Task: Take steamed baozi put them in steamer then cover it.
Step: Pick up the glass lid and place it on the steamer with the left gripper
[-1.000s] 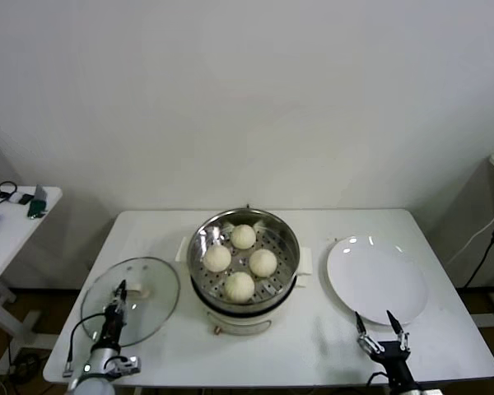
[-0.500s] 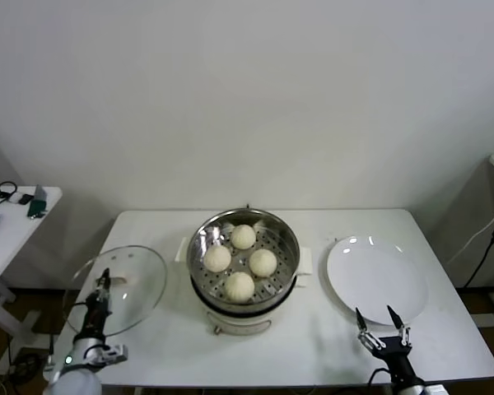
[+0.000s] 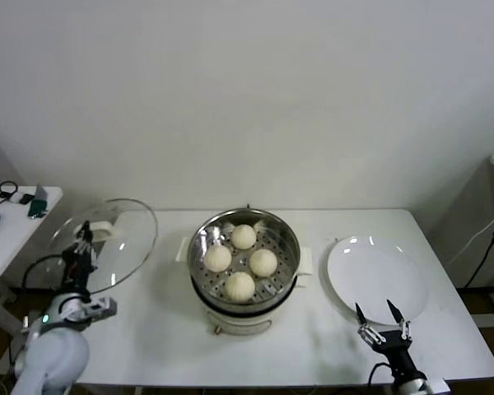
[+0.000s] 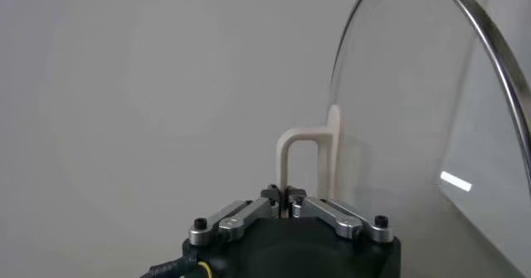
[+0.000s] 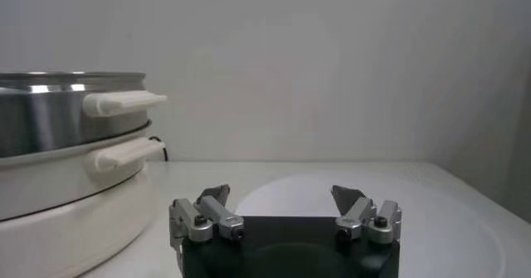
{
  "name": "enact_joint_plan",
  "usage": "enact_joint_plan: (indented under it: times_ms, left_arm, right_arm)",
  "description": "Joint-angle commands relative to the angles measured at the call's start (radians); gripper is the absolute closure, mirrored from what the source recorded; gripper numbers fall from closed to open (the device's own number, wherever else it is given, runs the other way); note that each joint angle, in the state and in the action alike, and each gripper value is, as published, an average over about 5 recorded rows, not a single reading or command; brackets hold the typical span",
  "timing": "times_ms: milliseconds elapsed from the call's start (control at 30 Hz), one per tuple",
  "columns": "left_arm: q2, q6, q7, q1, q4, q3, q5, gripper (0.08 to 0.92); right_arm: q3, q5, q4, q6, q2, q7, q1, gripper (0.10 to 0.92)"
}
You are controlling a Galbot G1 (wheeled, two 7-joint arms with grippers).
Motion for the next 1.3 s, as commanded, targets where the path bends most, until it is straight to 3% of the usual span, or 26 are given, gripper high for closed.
enact_joint_plan:
  times_ms: [33,233,433,833,1067,1300]
  left_arm:
    - [0.021,0.277,0.184,-0.135,-0.227,0.335,0.117,0.867]
    - [-0.071,0.344,0.269,-0.253,-0.172,0.562,0.337,0.867]
    - [-0.191,0.398,0.358,-0.338,-0.100,0.680,0.509,0.867]
    - [-0.473,0.352,0.373,-0.281,0.003,0.788,0.740,0.867]
    - [-0.523,0.347,0.356,-0.272,0.049,0.808,0.763,0.867]
    - [-0.509,0.352,0.346,-0.259,0.064,0.784,0.753,0.867]
  right_arm:
    - [0.000,-0.015,-0.004,0.007,0.001,0.002,0.007,0.203]
    - [-0.005,-0.009,-0.017,0.036,0.000,-0.013,0.016,0.203]
    - [-0.007,0.004,-0.036,0.053,-0.010,-0.020,0.020,0.203]
    - [0.000,0.024,-0.053,0.068,-0.020,-0.019,0.027,0.203]
    - [0.001,0.026,-0.060,0.075,-0.020,-0.020,0.020,0.203]
    - [0.002,0.026,-0.063,0.079,-0.022,-0.020,0.018,0.203]
